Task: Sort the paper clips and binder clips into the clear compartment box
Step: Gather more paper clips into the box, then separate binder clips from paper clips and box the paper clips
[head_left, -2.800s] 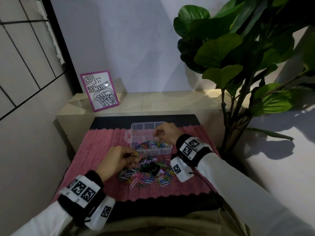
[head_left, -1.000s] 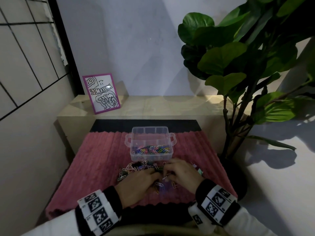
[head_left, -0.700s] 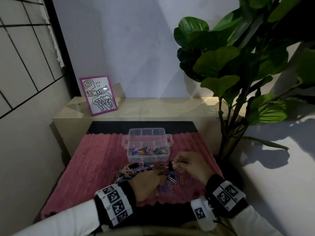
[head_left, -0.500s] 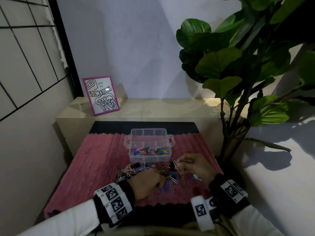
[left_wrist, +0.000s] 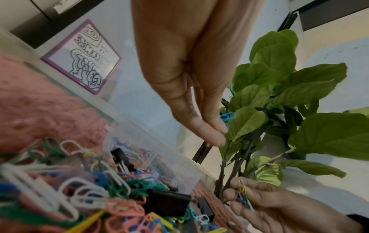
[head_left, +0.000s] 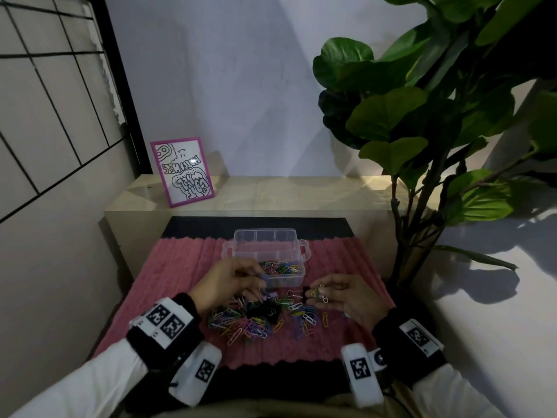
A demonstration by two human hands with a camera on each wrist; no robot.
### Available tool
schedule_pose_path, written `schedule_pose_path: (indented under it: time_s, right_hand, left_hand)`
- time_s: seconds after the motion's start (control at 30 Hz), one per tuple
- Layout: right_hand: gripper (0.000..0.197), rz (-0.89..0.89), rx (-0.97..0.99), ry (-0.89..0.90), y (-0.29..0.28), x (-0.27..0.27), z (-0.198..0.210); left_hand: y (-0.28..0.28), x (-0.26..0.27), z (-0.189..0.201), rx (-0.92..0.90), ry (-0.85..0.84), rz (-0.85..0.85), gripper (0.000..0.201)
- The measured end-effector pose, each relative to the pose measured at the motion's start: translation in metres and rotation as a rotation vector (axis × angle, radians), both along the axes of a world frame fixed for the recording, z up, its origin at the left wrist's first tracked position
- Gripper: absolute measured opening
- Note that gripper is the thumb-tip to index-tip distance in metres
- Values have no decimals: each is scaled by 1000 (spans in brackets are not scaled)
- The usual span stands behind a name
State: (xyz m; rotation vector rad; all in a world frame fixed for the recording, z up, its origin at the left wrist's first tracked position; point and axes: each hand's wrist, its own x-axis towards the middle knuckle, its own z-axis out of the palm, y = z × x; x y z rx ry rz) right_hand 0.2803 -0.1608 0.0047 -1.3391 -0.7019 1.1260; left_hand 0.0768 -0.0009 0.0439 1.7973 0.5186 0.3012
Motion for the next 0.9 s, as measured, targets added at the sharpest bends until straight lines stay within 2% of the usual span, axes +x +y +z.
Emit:
schedule_pose_path:
  time_s: [0.23, 0.4, 0.47, 0.57, 0.63, 0.73, 0.83, 0.9]
  right_hand:
    - [9, -34, 50, -116, 3, 8, -1]
    - [13, -23, 39, -404, 7, 9, 5]
    - [16, 24, 2, -434, 11, 6, 6]
    - [10, 64, -84, -429, 19, 0, 6]
    - [9, 87, -77, -459, 28, -2, 11]
    - [9, 53, 0, -517, 52, -3, 29]
    - [13, 1, 37, -465, 83, 2, 42]
    - [19, 10, 9, -452, 98, 4, 45]
  left_hand:
    - [-2, 0, -13, -32, 3, -4, 11]
    - [1, 0, -17, -52, -4, 6, 7]
    - [3, -1, -18, -57, 2, 7, 8]
    - [5, -2, -21, -59, 10, 8, 7]
    - [9, 0, -20, -51, 9, 23, 6]
    - [21, 9, -7, 67, -1, 68, 8]
    - [41, 26, 8, 161, -21, 131, 18]
    - [53, 36, 13, 229, 33, 127, 17]
